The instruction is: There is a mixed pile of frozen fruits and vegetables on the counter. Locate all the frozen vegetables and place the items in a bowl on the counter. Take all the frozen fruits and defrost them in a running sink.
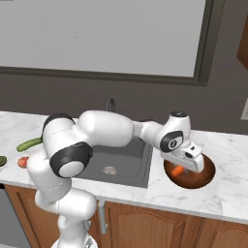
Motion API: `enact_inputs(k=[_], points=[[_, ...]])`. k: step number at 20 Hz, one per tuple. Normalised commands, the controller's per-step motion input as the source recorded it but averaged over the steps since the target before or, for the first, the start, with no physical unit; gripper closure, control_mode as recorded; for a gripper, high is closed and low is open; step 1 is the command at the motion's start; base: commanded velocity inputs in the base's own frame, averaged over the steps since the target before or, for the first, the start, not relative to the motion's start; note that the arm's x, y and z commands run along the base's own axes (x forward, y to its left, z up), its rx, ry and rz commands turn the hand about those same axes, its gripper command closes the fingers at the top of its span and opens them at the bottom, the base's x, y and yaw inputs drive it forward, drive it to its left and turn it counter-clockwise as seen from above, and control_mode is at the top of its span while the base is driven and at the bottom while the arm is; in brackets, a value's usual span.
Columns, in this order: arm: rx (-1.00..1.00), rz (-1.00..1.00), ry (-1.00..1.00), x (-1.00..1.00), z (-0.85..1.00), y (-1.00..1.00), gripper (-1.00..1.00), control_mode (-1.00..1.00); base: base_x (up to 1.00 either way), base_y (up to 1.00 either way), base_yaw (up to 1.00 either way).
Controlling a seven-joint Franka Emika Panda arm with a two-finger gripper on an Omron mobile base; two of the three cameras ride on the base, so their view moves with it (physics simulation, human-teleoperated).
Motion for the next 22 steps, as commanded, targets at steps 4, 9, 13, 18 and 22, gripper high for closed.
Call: enact_inputs(k=[4,9,13,18,22], points=[[0.0,-0.03,0.0,0.02,-0.1,0.03,1.0,-1.0,0.0,0.0,0.0],[0.0,0.0,0.0,0.0,-0.01,0.01,-1.0,-1.0,0.0,0.0,0.0],[-0.01,0.0,0.0,0.03,0.02,-0.02,-1.0,-1.0,0.0,0.0,0.0],[0.0,0.0,0.0,0.01,0.24,-0.04,-1.0,-1.0,0.0,0.0,0.0],[0.0,0.0,0.0,-0.02,0.61,0.07,-1.0,-1.0,0.0,0.0,0.0]])
